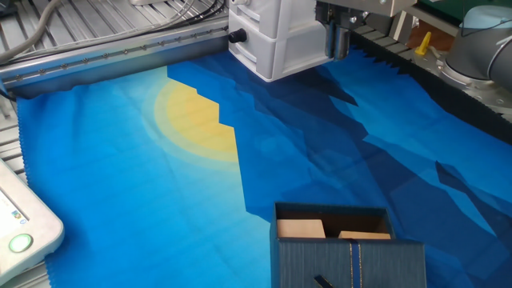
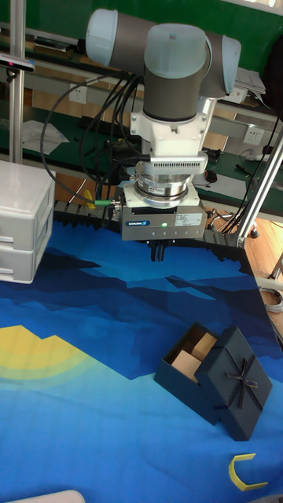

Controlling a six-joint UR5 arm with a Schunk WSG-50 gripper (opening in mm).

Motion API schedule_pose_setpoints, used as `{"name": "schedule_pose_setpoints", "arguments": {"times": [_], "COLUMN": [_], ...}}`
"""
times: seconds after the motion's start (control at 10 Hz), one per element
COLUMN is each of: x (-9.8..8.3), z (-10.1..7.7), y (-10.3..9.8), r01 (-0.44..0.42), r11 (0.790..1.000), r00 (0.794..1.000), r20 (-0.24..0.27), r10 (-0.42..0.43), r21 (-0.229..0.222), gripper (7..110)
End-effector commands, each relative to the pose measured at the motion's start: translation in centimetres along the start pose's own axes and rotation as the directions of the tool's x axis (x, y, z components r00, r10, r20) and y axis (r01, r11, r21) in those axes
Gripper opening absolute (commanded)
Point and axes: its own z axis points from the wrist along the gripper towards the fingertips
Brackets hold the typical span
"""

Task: Slide the outer casing onto the gift box

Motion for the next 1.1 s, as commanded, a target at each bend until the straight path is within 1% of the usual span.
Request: {"name": "schedule_pose_setpoints", "arguments": {"times": [0.0, 0.1, 0.2, 0.3, 0.4, 0.5, 0.6, 0.8, 1.0], "x": [0.2, 0.2, 0.2, 0.4, 0.0, -0.7, -0.9, -1.1, -1.2], "z": [-0.1, 0.2, 0.4, 0.5, 0.5, 0.5, 0.5, 0.5, 0.7], "y": [0.9, 1.2, 1.2, 1.0, 0.6, 0.6, 1.1, 0.6, 1.0], "r01": [-0.007, -0.011, -0.012, -0.008, 0.006, 0.025, 0.034, 0.028, 0.009], "r11": [0.999, 0.999, 0.999, 0.999, 1.000, 0.999, 0.999, 0.999, 0.999], "r00": [1.000, 1.000, 1.000, 1.000, 1.000, 0.999, 0.999, 0.999, 0.999], "r20": [-0.007, -0.010, -0.014, -0.023, -0.004, 0.022, 0.031, 0.040, 0.041], "r10": [0.007, 0.010, 0.011, 0.007, -0.006, -0.024, -0.032, -0.027, -0.008], "r21": [-0.034, -0.050, -0.052, -0.044, -0.028, -0.026, -0.040, -0.024, -0.042], "gripper": [7, 7, 7, 7, 7, 7, 7, 7, 7]}}
